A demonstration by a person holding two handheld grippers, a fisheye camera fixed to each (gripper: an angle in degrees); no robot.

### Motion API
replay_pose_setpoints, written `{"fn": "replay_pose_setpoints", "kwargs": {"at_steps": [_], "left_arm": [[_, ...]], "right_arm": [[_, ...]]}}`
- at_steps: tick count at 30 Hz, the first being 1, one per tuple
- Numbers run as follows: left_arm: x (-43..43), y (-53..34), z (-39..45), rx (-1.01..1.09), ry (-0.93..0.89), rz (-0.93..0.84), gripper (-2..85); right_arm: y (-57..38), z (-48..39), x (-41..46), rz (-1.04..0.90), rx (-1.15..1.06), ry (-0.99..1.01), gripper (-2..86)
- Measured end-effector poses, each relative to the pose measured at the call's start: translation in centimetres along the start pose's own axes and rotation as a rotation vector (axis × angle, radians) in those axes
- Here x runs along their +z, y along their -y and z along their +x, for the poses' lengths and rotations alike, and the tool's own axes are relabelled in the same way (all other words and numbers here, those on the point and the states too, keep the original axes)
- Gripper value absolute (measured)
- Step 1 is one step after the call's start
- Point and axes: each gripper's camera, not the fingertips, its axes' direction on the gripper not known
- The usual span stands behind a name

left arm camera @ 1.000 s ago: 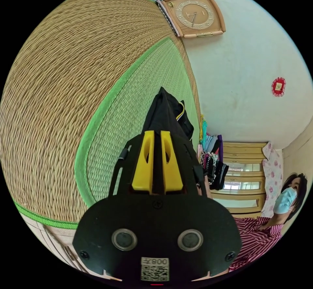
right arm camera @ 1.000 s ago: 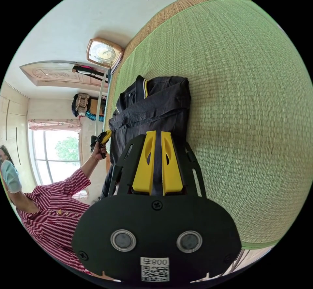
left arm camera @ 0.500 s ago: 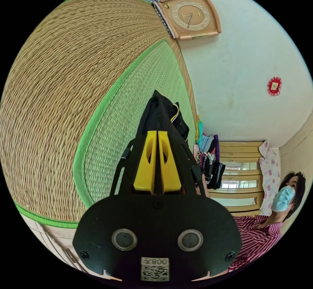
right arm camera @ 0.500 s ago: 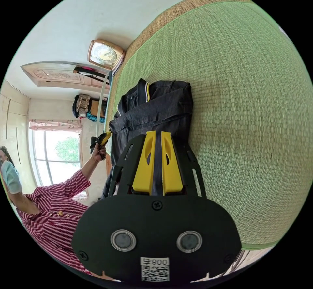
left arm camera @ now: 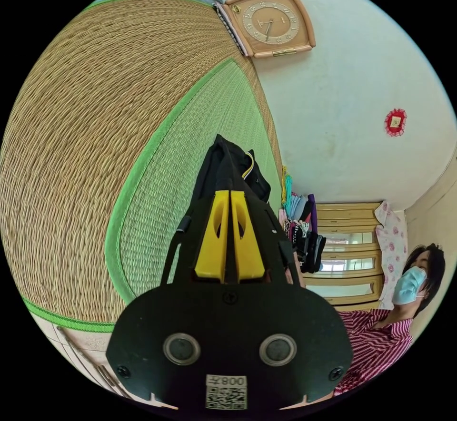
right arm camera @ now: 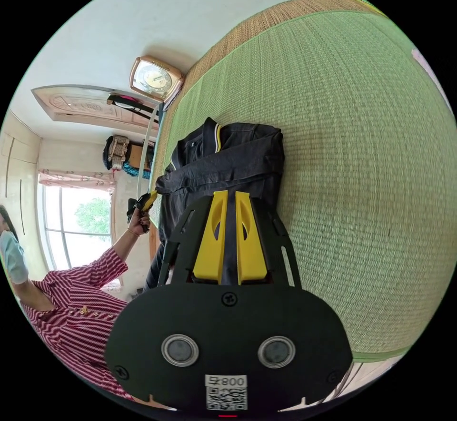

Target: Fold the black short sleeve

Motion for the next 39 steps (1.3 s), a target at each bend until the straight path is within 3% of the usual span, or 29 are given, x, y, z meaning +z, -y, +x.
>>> {"fn": "replay_pose_setpoints", "kwargs": {"at_steps": [14, 20, 32, 39], "left_arm": [[-1.2, -1.7, -0.7, 0.008, -0.008, 0.001, 0.4], [-1.4, -2.3, -0.6, 0.017, -0.013, 0.003, 0.4], [-2.3, -3.8, -0.1, 0.043, -0.022, 0.019, 0.3], [-2.2, -4.6, 0.3, 0.058, -0.028, 0.015, 0.3]], "right_arm": [[3.6, 0.8, -7.5, 0.074, 0.042, -0.159, 6.2], [6.5, 1.4, -7.8, 0.040, 0.064, -0.176, 3.1], [12.1, -3.9, -11.1, 0.039, -0.025, -0.207, 0.3], [15.4, -10.0, -10.6, -0.012, -0.163, -0.313, 4.9]]}}
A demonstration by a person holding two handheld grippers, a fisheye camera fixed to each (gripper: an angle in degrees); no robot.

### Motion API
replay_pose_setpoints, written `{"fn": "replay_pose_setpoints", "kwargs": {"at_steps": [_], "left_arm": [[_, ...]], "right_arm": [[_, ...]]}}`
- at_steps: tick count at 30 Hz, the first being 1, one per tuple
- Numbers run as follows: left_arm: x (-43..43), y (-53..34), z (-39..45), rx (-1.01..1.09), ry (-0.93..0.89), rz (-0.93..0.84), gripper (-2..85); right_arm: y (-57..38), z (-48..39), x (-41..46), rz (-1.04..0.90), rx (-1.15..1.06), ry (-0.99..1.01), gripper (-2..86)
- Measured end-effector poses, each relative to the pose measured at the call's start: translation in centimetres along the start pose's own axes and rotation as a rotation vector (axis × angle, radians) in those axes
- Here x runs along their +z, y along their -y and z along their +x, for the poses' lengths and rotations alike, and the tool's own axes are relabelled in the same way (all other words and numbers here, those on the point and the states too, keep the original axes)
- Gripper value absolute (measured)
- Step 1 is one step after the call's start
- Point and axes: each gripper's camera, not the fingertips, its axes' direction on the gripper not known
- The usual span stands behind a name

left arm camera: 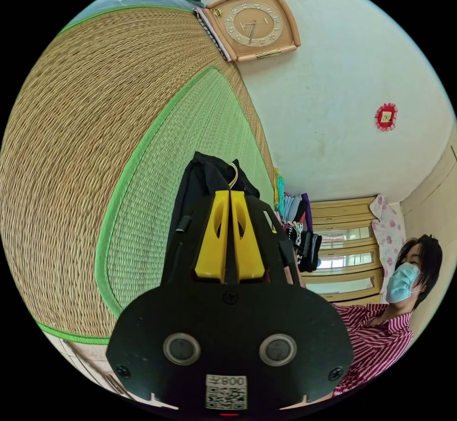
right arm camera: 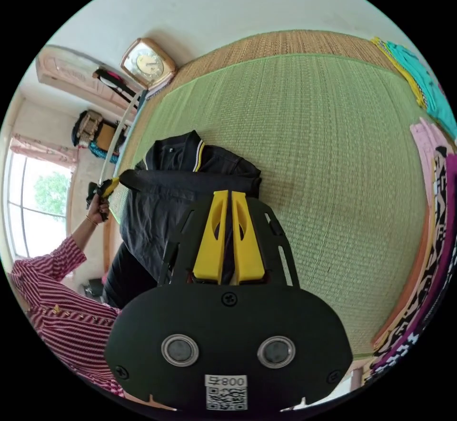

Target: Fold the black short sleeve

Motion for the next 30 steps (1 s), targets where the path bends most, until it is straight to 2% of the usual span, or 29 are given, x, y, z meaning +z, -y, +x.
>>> {"fn": "replay_pose_setpoints", "kwargs": {"at_steps": [5, 11, 22, 30], "left_arm": [[0.1, -1.4, -0.4, -0.013, -0.004, 0.001, 0.3], [0.4, -3.0, -0.2, -0.015, -0.006, 0.002, 0.3], [1.1, -5.6, 1.1, 0.001, -0.039, 0.022, 0.4], [1.7, -9.1, 2.8, 0.063, 0.045, 0.012, 1.7]], "right_arm": [[2.4, -4.6, 1.4, -0.092, -0.130, -0.130, 7.8], [5.7, -7.8, 3.3, -0.182, -0.160, -0.319, 0.8], [10.5, -10.9, -1.1, -0.134, -0.165, -0.303, 1.0], [11.8, -14.7, -2.1, -0.156, -0.319, -0.320, 6.3]]}}
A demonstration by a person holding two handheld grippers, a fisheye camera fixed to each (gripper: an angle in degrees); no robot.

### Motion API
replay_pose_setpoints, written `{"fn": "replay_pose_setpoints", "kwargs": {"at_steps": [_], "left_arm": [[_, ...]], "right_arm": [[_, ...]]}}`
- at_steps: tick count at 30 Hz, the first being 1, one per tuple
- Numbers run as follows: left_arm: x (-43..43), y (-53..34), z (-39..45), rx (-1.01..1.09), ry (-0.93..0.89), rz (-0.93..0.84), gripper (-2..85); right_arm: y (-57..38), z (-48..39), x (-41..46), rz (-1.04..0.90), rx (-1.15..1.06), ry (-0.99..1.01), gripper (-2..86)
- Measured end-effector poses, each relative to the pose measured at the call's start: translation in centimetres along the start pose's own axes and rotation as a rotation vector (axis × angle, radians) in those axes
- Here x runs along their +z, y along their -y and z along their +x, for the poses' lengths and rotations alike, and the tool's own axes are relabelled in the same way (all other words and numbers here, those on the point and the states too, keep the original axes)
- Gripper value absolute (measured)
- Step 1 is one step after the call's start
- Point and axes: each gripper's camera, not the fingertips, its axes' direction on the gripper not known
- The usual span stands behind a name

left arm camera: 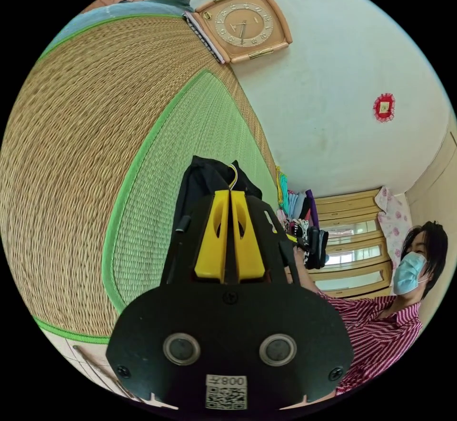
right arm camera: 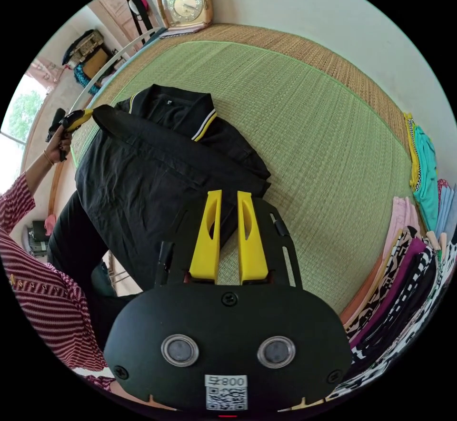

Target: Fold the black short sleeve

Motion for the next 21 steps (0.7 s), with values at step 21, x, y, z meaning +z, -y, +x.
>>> {"fn": "replay_pose_setpoints", "kwargs": {"at_steps": [21], "left_arm": [[12.9, -7.4, 11.0, 0.451, 0.630, -0.396, 1.5]], "right_arm": [[4.2, 0.8, -1.0, -0.044, 0.014, -0.064, 0.1]]}}
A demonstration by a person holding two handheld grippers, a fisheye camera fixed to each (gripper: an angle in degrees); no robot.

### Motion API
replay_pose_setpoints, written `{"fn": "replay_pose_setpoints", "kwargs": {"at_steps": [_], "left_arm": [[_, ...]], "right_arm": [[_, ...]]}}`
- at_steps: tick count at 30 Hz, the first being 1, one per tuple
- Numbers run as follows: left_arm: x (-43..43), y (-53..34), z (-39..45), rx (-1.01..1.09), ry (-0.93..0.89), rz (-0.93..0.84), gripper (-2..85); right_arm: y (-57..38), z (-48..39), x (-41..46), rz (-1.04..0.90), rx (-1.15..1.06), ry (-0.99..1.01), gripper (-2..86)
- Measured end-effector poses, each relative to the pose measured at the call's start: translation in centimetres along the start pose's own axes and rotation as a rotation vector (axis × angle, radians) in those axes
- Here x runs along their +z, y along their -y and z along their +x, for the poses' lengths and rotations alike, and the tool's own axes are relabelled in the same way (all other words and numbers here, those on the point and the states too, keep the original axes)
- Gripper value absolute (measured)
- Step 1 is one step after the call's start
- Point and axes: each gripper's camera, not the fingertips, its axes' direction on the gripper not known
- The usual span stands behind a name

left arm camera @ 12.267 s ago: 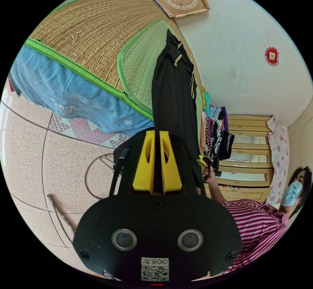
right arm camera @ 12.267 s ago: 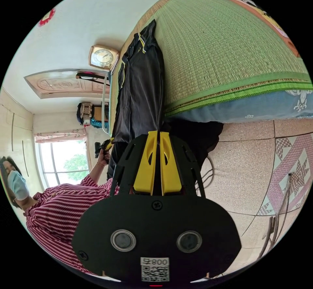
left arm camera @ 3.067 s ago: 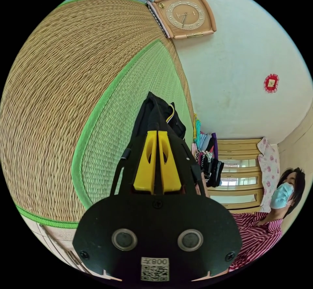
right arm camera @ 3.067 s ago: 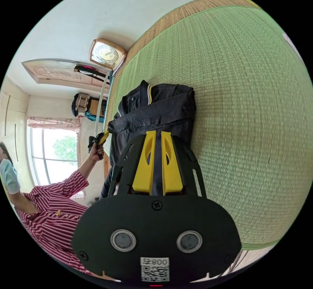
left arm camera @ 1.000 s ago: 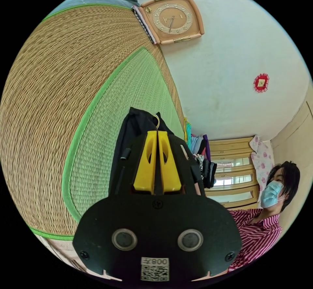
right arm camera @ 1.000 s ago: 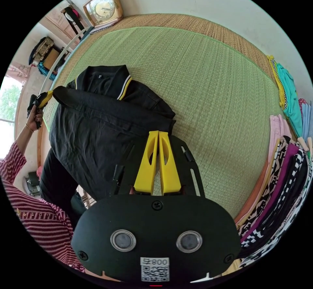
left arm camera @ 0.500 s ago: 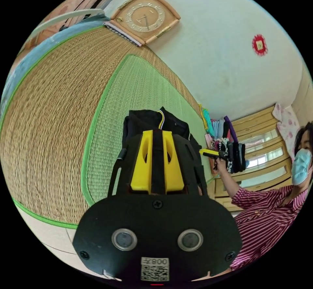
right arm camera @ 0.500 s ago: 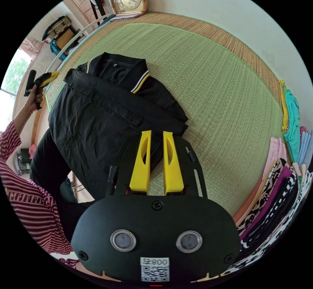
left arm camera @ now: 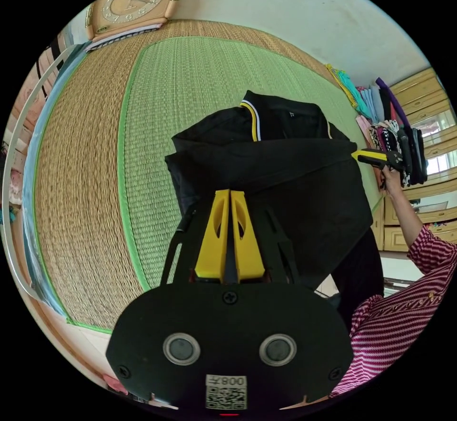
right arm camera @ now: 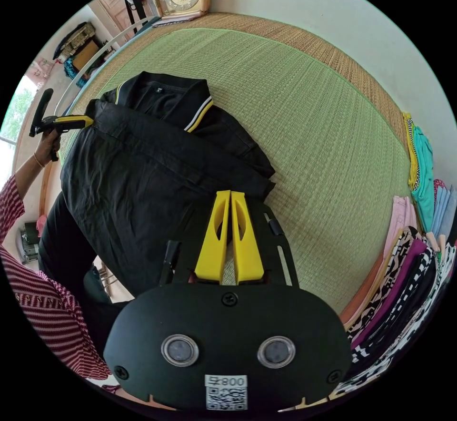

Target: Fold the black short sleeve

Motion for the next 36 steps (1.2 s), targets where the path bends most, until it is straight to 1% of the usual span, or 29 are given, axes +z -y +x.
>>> {"fn": "replay_pose_setpoints", "kwargs": {"at_steps": [3, 10, 12, 14, 16, 18, 22, 26, 31, 36], "left_arm": [[-0.4, -0.6, 0.9, 0.000, 0.004, 0.008, 0.6], [-3.4, -1.8, 2.6, 0.006, -0.023, 0.113, 0.8], [-3.2, -2.0, 3.0, 0.018, -0.023, 0.098, 1.4], [-1.5, -2.2, 3.6, 0.027, -0.023, 0.029, 3.3], [-0.1, -2.6, 4.0, 0.026, 0.002, -0.020, 3.2], [0.2, -3.2, 4.3, 0.015, 0.048, -0.010, 2.0], [-0.3, -4.1, 4.6, 0.006, 0.039, -0.001, 0.5], [-2.1, -5.4, 4.9, 0.004, 0.023, 0.059, 0.2], [-3.4, -6.8, 4.2, -0.029, -0.036, 0.110, 0.0], [-3.5, -7.7, 4.2, -0.027, -0.042, 0.100, 0.0]], "right_arm": [[0.0, 0.8, -0.4, 0.003, 0.014, 0.020, 0.0], [-0.2, 3.2, -3.9, 0.067, 0.054, 0.049, 0.0], [-0.1, 3.8, -4.3, 0.075, 0.059, 0.062, 0.0], [0.0, 4.0, -4.4, 0.074, 0.059, 0.071, 0.1], [0.0, 4.0, -4.2, 0.071, 0.058, 0.076, 0.1], [0.0, 3.9, -3.8, 0.064, 0.059, 0.083, 0.1], [-0.3, 4.2, -3.3, 0.057, 0.065, 0.092, 0.4], [-0.6, 4.4, -3.2, 0.075, 0.069, 0.092, 1.3], [-0.8, 4.1, -1.8, 0.066, 0.068, 0.094, 6.5], [-0.3, 2.3, 0.2, 0.033, 0.026, 0.035, 5.9]]}}
